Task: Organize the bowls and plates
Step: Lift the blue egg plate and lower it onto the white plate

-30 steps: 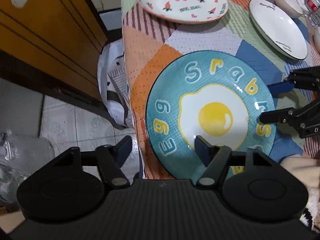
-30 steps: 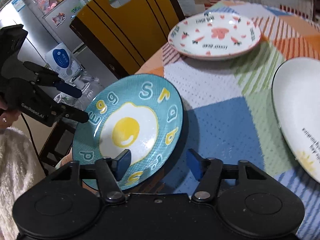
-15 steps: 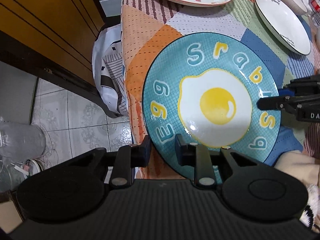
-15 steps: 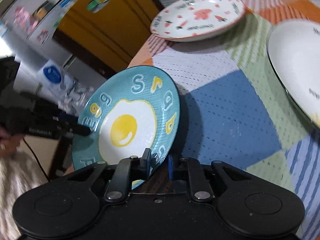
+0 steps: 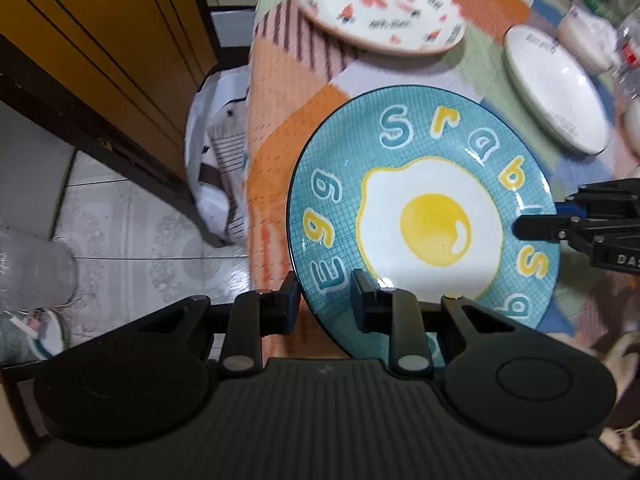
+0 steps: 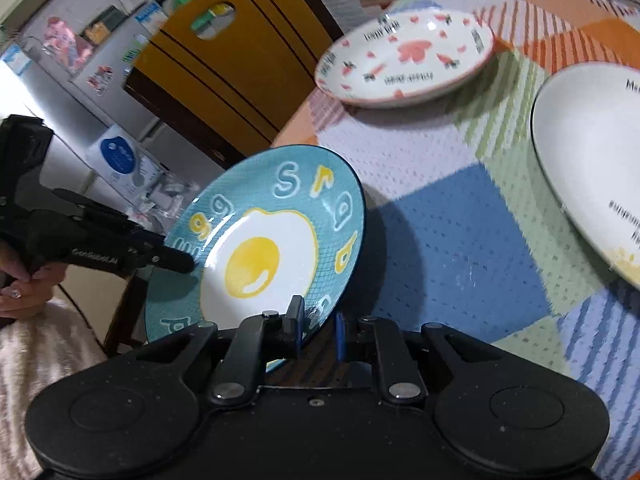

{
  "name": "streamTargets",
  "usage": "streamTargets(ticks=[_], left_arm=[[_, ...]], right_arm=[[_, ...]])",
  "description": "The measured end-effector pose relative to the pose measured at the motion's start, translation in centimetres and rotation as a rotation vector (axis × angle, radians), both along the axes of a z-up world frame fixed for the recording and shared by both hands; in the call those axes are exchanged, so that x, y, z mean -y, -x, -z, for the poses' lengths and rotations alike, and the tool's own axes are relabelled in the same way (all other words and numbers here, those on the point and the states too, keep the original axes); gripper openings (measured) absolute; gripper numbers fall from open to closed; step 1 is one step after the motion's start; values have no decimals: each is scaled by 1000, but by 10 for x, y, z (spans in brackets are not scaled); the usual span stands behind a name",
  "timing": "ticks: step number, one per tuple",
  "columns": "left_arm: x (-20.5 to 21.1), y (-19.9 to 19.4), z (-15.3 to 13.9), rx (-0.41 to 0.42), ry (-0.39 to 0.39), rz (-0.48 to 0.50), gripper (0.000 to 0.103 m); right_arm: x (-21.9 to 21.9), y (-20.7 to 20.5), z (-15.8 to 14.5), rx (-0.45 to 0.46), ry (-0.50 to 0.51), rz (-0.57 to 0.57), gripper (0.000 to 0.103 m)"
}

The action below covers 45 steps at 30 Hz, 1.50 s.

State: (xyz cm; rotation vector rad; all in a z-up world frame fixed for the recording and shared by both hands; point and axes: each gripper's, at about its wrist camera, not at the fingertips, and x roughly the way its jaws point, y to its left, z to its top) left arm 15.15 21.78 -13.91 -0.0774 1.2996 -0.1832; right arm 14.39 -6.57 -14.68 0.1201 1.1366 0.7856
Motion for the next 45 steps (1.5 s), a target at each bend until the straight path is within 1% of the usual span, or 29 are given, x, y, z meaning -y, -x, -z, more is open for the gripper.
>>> streamTargets(ticks=[2,3,7,10,12,14,17,22,26,32,37,39,42,45], left_arm=[[4,0,-11,18,30,3,25],[8,0,-17,30,44,6,25],[28,-6,-39,83,67,34,25],[46,-16,-50,99,85,69,25],[56,-25,-54,109,105,83,25],[69,-35,-56,120,121,102,25],[91,-52,-59,129,118,142,25],[133,-79,-53,127,74,224,25],[158,-102,-40,100,80,247,25],[181,-132,-19,59,93,263,25],[195,-151,-3,0,109,270,25],[200,-157,2,-21,115,265,25],[206,-160,6,-28,110,282,25],[210,-163,10,-48,102,294,25]], right_arm=[[7,0,-11,37,-4,0,19],[11,-1,-16,42,-8,4,19],[33,-6,-39,71,-14,27,19],[50,-8,-57,123,-6,40,19],[62,-8,-68,194,2,50,19],[75,-15,-75,205,0,81,19],[93,-23,-82,218,20,116,19],[123,-30,-91,257,60,185,19],[144,-39,-85,269,88,247,19],[170,-61,-66,220,101,303,19],[185,-73,-52,184,107,338,18],[191,-77,-49,168,103,348,18],[197,-83,-43,144,109,360,18],[196,-84,-37,150,137,361,19]])
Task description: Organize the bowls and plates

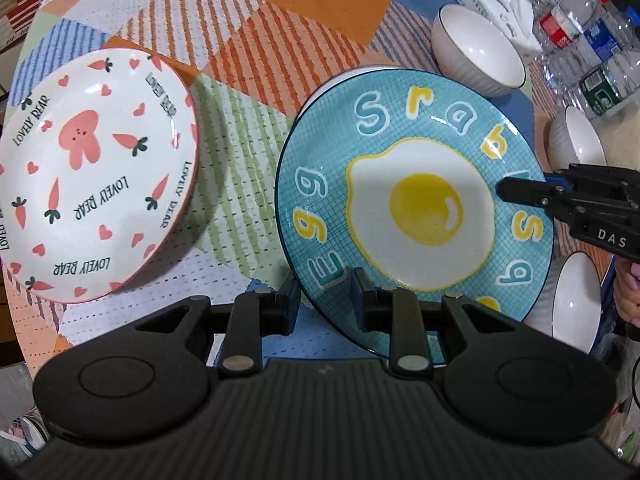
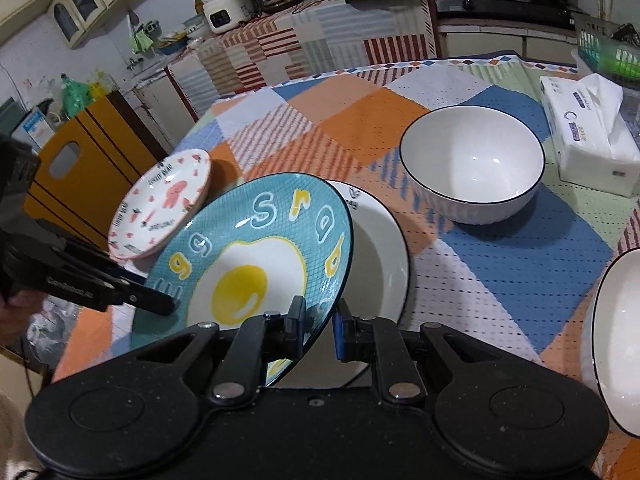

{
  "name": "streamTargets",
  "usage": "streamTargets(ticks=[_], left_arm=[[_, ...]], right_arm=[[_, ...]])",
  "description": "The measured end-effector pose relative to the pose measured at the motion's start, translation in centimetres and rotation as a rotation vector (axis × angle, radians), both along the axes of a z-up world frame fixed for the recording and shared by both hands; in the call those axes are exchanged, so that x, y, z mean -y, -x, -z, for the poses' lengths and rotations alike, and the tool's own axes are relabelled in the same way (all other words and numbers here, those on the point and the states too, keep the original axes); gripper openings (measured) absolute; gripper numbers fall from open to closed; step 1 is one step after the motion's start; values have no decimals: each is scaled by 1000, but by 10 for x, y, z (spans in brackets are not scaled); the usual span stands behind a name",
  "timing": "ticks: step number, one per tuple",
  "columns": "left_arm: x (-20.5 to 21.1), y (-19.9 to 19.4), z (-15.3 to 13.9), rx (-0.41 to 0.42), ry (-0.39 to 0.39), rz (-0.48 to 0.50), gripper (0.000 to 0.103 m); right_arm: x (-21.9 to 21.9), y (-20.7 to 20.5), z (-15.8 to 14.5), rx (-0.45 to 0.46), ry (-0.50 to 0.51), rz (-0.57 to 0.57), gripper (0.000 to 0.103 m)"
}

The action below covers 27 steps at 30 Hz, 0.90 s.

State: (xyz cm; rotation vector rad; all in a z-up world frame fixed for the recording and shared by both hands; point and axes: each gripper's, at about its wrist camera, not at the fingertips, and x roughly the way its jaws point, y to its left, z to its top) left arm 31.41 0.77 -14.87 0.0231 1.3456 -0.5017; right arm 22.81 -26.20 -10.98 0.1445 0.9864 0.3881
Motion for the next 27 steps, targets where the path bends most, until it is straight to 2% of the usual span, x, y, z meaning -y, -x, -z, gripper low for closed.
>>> streamTargets(ticks=[10,15,17,23,27], left_arm=[[7,-4,6,-31,13,-14,25],[13,-3,8,-32,10,-16,25],[17,-3,8,-35,4,-14,25],[16,-2,7,-45,5,-30,24],[14,1,4,-35,13,-34,24]], right_arm=[[-7,-4,5,-10,111,48,24],[-23,-3,2,5,247,33,30],[-34,-6,2,-12,341,27,34],[-58,-9,9,22,558,-30,36],[-66,-8,13,56,605,-37,36]])
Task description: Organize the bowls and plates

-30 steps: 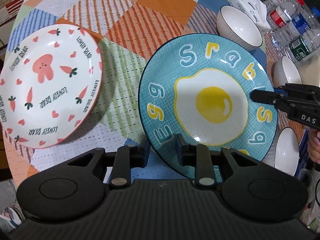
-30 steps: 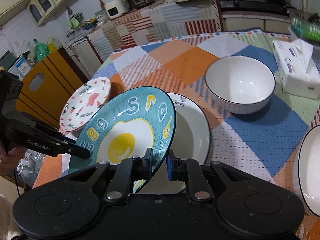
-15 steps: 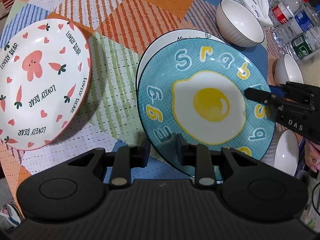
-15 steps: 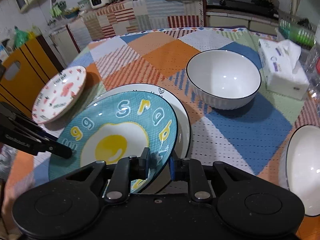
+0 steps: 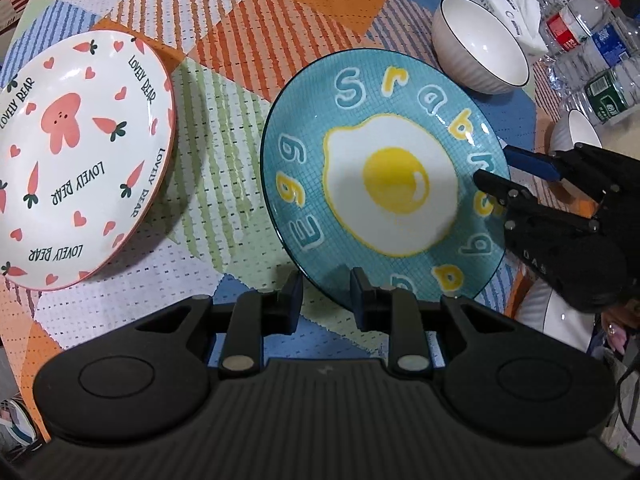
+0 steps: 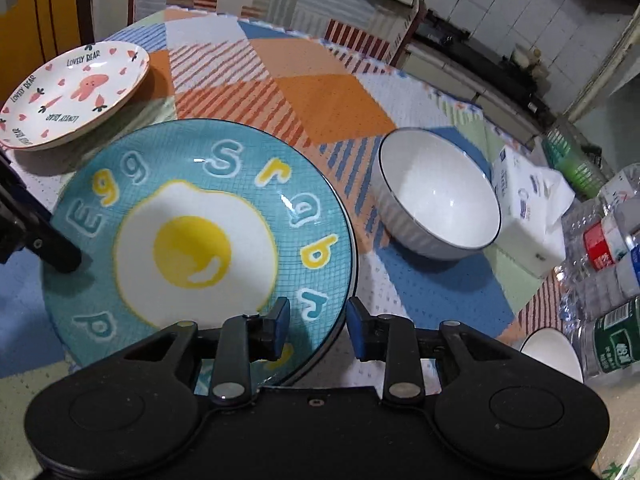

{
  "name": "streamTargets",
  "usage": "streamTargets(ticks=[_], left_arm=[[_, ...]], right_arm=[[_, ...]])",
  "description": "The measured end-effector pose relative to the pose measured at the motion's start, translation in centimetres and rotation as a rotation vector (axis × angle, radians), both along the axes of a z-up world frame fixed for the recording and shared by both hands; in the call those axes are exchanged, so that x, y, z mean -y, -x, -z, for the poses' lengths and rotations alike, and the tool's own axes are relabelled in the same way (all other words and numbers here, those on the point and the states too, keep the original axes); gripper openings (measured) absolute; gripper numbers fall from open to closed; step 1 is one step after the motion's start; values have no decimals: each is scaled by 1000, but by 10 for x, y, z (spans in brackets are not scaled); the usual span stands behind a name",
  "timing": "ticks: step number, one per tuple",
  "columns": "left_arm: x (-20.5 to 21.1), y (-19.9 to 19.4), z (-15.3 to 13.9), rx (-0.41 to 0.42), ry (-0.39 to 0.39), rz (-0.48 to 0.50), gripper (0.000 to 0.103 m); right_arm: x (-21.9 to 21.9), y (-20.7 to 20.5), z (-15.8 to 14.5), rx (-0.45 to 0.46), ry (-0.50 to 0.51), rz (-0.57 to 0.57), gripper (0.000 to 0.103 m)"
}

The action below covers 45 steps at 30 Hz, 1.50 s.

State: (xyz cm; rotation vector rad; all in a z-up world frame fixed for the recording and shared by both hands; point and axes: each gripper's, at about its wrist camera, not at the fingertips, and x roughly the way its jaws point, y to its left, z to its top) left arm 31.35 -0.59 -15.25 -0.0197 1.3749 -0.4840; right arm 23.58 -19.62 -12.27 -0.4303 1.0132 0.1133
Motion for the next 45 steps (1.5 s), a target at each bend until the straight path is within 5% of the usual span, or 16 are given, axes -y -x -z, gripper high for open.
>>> streamTargets(ticks=[12,24,28,33,37,40,45], left_arm=[[-41,35,-60,120,16,11,24],[-103,73,-124,252,12,-30,28],[-125,77,-136,296,5,-47,29],[-147,64,-132,307,-24,-94,41],[-167,48,-120,300,-24,-176,47],[-182,43,-118,345,-50,-256,53],[-204,28,-114,402,-49,-320,74]], right_arm=[[4,18,-66,33,-267,31,38],[-43,45,-106,111,-354,-202,55],[-58,50,-122,208,-405,-269,63],[-74,16,-127,238,-497,-322,75],[-90,-18,-120,254,-527,-327,98],[-101,-50,-109,288,-484,-289,97],[-99,-107,-84,145,-592,-207,96]])
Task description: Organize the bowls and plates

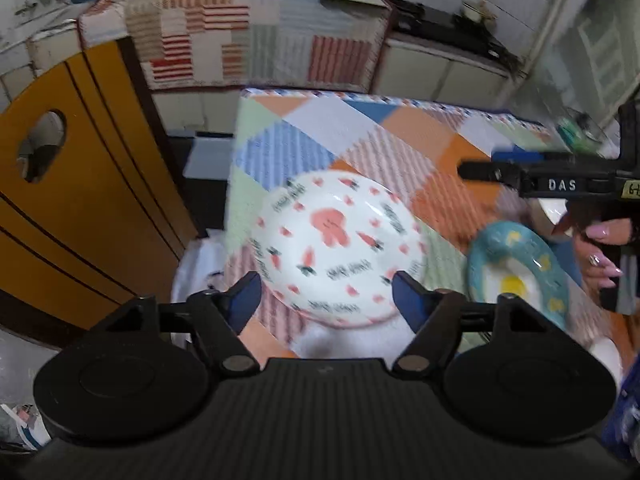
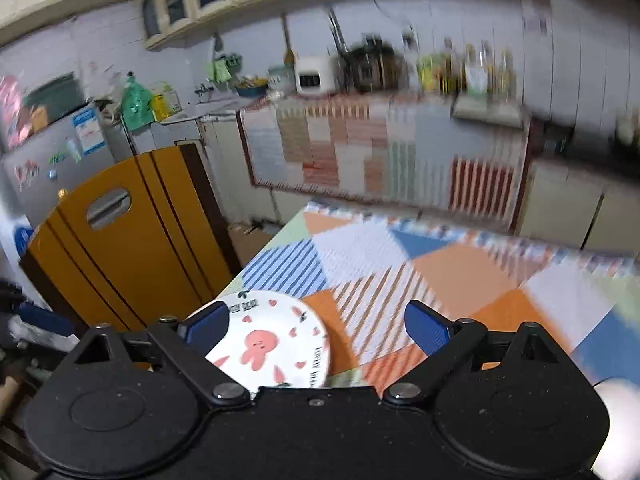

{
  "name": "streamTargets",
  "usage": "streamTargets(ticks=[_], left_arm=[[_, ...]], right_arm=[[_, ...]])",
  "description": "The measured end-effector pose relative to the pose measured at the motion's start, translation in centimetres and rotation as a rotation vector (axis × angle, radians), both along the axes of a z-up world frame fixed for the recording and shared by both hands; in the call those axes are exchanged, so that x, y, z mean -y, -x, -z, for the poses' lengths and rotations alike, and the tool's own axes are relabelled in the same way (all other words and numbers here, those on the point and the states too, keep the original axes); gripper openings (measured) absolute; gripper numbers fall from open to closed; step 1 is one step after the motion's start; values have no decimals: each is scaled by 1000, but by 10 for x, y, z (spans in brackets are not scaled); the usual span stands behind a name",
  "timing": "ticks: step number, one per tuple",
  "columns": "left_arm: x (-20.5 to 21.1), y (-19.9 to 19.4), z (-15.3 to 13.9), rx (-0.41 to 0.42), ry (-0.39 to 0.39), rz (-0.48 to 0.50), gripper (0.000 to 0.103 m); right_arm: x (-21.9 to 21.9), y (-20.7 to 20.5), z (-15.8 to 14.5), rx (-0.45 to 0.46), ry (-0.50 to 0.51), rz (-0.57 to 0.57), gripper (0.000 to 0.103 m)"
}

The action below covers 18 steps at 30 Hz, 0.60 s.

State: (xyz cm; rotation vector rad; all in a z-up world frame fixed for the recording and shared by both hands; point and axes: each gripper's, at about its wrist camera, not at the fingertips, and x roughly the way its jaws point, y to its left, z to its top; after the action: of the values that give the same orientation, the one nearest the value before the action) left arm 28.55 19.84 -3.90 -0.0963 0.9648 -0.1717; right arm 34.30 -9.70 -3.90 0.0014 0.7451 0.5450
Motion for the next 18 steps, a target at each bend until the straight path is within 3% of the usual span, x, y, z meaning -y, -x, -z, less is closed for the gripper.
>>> streamTargets(ticks=[3,8,11,13,18], left_arm=[[-3,-17,13,-7,-13,1,76],[-10,-48,47,-66,38,-63,77],[-14,-59,70,-83,79,-113,77],[-18,-61,82,-93,111,-133,76],[-23,-63,102,-90,122,-145,74]], right_arm=[[-3,-24,23,-159,-56,-17,91],[-12,-38,64,-348,-101,-13,88],[-21,-41,81,-375,-53,-18,84],[-21,-45,92,-417,-73,-3,81],[-22,-46,109,-435,-56,11,72]])
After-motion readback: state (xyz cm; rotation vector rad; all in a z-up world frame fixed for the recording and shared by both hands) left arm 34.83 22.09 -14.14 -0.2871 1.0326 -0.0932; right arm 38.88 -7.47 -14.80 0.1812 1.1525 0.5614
